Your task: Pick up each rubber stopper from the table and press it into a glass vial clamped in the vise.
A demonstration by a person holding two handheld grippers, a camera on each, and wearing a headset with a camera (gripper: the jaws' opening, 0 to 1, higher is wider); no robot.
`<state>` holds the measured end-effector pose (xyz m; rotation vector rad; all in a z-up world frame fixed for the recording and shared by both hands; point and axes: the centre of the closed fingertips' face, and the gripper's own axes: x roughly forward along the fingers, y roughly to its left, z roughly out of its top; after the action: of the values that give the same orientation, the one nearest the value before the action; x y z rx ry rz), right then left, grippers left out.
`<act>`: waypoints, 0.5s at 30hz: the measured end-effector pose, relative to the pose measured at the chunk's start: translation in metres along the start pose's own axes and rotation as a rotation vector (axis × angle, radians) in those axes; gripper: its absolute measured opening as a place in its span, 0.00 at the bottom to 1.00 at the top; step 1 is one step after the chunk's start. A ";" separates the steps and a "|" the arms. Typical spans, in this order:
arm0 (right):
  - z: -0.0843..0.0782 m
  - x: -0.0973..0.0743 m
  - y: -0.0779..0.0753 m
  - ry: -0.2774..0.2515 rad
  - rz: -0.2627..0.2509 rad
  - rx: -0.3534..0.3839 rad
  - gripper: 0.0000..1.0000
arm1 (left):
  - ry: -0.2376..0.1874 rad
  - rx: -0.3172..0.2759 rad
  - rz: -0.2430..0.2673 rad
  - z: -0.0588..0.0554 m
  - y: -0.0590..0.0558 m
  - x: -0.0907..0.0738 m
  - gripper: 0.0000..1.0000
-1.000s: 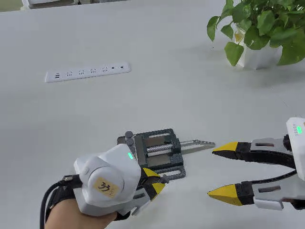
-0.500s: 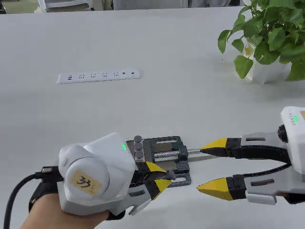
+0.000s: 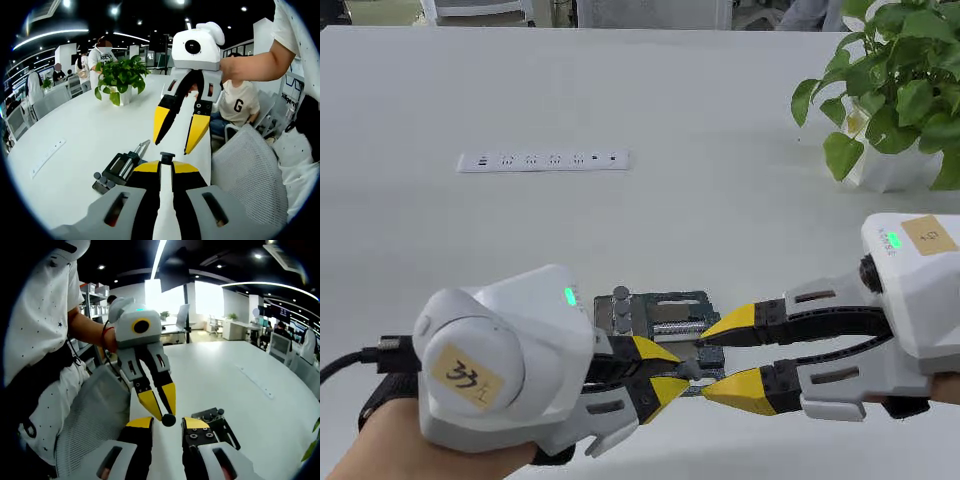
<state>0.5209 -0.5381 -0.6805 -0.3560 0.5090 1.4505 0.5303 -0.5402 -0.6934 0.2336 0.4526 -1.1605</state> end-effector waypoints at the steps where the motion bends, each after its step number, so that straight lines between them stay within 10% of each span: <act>1: 0.000 0.000 0.001 0.003 0.008 0.002 0.16 | -0.005 0.000 -0.002 0.002 -0.001 -0.001 0.04; 15: 0.002 0.002 0.004 0.017 0.035 -0.014 0.10 | -0.022 0.010 -0.008 0.011 -0.005 -0.006 0.04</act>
<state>0.5171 -0.5345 -0.6795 -0.3727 0.5214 1.4861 0.5257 -0.5416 -0.6804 0.2277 0.4294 -1.1723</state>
